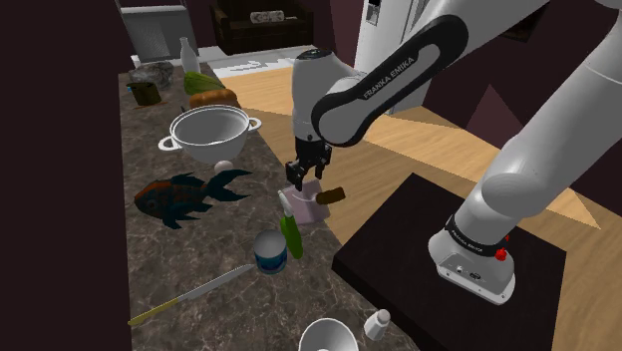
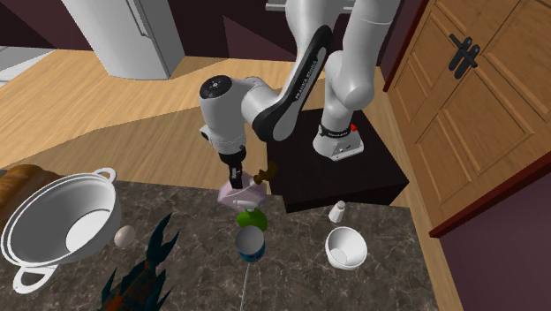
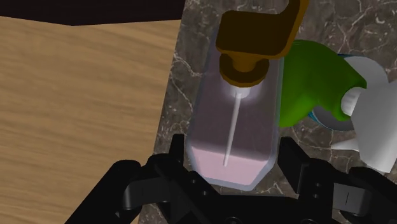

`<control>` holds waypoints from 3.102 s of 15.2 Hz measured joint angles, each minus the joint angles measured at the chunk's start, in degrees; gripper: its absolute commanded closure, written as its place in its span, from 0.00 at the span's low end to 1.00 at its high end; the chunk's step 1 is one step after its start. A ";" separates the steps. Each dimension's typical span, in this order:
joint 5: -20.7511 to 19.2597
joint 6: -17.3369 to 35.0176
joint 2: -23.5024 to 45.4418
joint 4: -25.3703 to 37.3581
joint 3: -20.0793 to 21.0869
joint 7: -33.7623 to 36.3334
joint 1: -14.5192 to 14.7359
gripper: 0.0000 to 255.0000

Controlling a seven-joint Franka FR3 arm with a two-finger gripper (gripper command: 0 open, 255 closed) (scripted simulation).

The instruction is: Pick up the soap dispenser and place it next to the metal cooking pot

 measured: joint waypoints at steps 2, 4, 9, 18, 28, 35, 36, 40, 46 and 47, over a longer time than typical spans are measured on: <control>0.70 -1.82 -1.35 0.56 -0.26 -0.66 0.07 1.00; 1.31 -3.33 -2.61 0.89 -0.47 -1.16 0.18 1.00; 2.52 -8.13 -5.69 2.81 -1.00 -1.95 0.53 1.00; 3.69 -15.74 -10.02 6.30 -2.14 -2.97 0.86 1.00; 4.00 -23.85 -13.04 11.50 -3.27 -3.36 0.92 1.00; 3.95 -29.50 -14.50 15.72 -4.08 -3.53 0.82 1.00; 3.91 -30.30 -14.68 16.35 -4.23 -3.60 0.78 1.00; 2.85 -31.97 -12.54 20.03 -4.60 -3.90 -0.01 1.00; -1.76 -31.98 -1.43 30.35 -5.66 -5.39 -2.78 1.00; -2.38 -32.30 0.04 32.00 -5.95 -5.85 -3.17 1.00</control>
